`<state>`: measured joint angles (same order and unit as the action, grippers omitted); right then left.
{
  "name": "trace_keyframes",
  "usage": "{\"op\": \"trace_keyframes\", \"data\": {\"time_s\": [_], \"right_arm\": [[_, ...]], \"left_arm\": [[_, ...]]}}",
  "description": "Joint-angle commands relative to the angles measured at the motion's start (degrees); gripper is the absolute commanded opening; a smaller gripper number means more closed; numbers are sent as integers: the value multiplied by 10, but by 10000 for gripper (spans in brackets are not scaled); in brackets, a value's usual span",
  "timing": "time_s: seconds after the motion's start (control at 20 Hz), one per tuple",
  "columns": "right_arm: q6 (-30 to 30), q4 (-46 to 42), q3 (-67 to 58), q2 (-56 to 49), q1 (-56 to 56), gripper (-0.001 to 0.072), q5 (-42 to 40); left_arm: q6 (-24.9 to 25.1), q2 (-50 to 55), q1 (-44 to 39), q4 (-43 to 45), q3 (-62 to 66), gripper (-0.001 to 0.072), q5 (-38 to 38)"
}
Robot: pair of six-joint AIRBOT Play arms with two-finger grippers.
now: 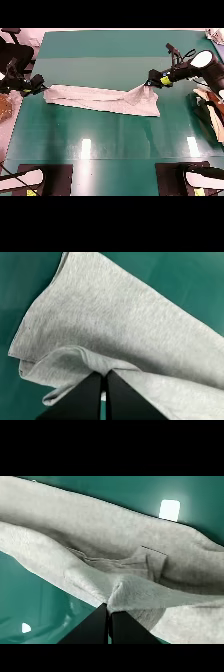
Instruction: Fold the shirts.
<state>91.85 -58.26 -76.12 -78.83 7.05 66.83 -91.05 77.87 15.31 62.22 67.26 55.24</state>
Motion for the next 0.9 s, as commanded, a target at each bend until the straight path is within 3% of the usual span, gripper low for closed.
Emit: {"op": "trace_keyframes", "data": {"time_s": [0.0,0.6,0.65,0.7,0.8,0.85], "right_arm": [[0,-34,-7,-29,0,16,17],[-9,-34,-7,-125,0,18,-18],[-11,-34,-7,-130,0,20,-28],[-14,-36,-7,-132,-1,59,-41],[-13,-43,-7,-130,-10,264,-55],[-13,-43,-7,-127,-20,268,-51]], "left_arm": [[0,32,0,-3,7,24,1],[0,68,0,-31,7,26,-89],[0,70,0,-31,7,94,-89],[-1,70,0,-32,7,280,-91],[0,70,0,-36,7,312,-92],[0,69,0,-36,7,312,-92]]}}
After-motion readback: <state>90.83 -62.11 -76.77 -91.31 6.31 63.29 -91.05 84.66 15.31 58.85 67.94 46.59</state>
